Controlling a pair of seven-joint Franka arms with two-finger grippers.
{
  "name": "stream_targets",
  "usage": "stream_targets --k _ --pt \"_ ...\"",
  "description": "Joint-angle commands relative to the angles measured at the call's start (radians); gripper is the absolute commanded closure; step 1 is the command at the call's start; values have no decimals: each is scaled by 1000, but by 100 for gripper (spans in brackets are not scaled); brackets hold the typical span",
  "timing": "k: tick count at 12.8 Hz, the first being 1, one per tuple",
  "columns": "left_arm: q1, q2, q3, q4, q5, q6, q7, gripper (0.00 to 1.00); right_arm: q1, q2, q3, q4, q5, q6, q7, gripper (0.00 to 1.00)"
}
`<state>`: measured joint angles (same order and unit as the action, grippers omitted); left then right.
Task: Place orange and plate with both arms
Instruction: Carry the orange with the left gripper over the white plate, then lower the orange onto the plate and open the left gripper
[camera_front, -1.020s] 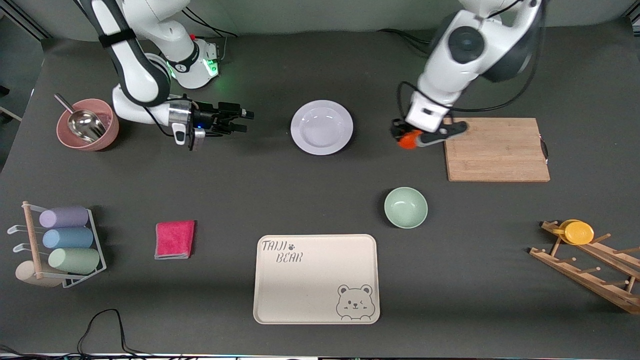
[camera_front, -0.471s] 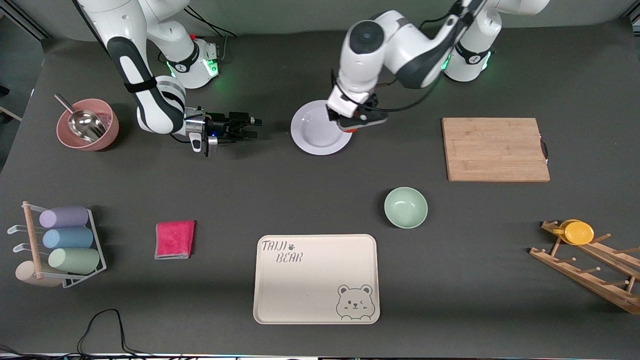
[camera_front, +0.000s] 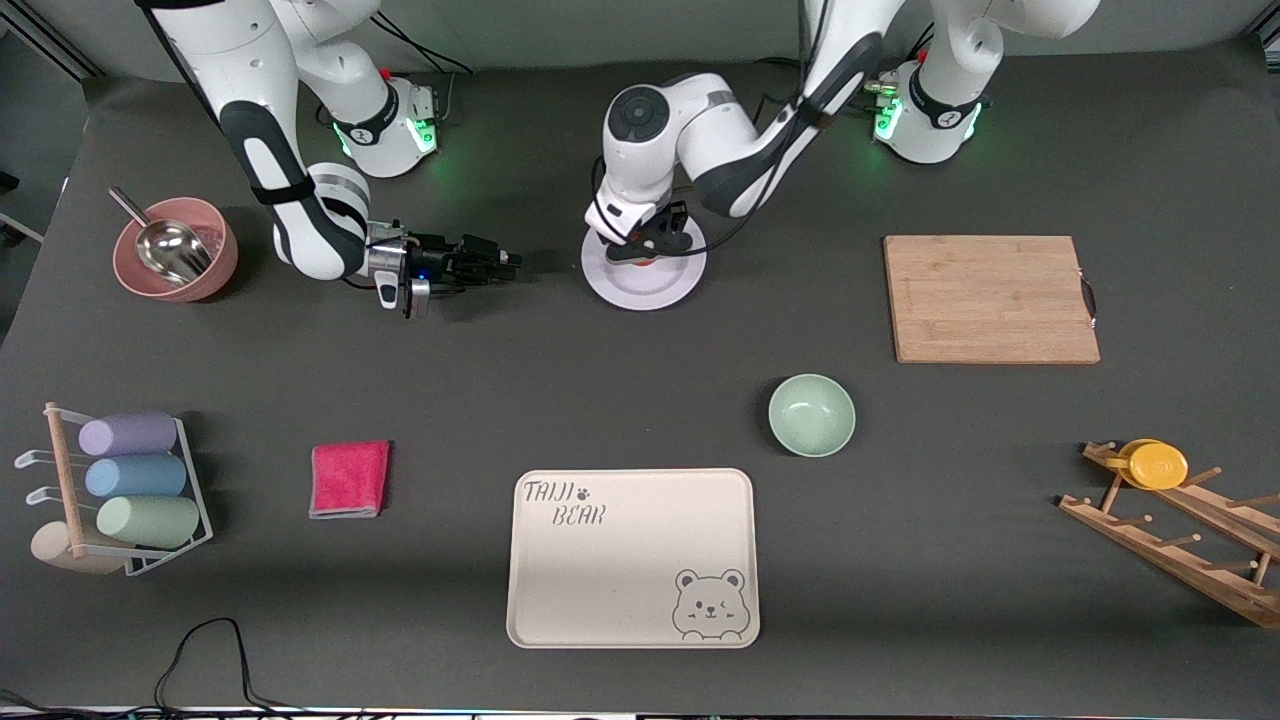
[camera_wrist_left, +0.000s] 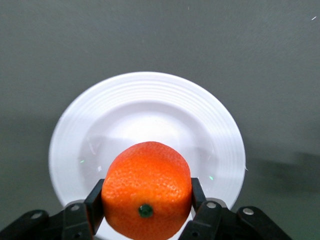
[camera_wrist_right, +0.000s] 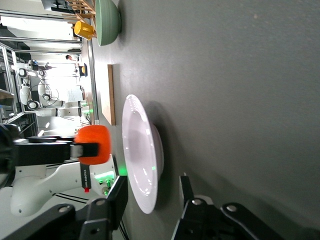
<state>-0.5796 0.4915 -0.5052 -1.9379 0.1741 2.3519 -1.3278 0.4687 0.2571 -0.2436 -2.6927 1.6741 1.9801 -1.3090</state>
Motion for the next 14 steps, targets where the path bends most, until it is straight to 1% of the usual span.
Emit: stream_targets --k 1,2,3,4,5,6,7,8,9,10,12,13,14 --pt "-57 74 17 30 94 35 -103 68 -4 42 0 19 41 -23 -71 53" --pt "-57 81 17 28 108 38 -132 66 -4 56 1 19 73 -26 -104 56" --pt "-58 82 17 27 108 49 -137 63 -4 79 6 20 91 -50 -127 61" --pt "-59 88 17 22 110 52 -139 56 -2 93 7 22 102 -70 -130 61" --pt "-59 91 19 20 110 55 -139 41 -2 94 7 22 104 -70 -131 61" --pt "-57 93 20 17 110 52 -139 12 -2 94 9 22 102 -70 -131 61" --pt "-57 87 27 16 110 43 -139 0 -2 96 9 22 102 -70 -144 61" --pt "-54 78 25 20 110 11 -136 0 -2 99 10 22 104 -70 -147 61" --pt "-61 46 25 29 111 -65 -136 0 -2 103 10 22 104 -70 -147 61" --pt "-48 20 24 49 111 -136 -136 0 -2 103 10 22 104 -70 -147 61" --pt "10 -69 14 69 94 -222 -129 0 -2 105 14 22 104 -70 -147 61" --pt "33 -112 13 94 75 -270 -125 0 -2 105 30 22 113 -70 -147 61" --pt "68 -154 17 114 55 -326 -96 0 -2 106 49 22 142 -70 -154 61"
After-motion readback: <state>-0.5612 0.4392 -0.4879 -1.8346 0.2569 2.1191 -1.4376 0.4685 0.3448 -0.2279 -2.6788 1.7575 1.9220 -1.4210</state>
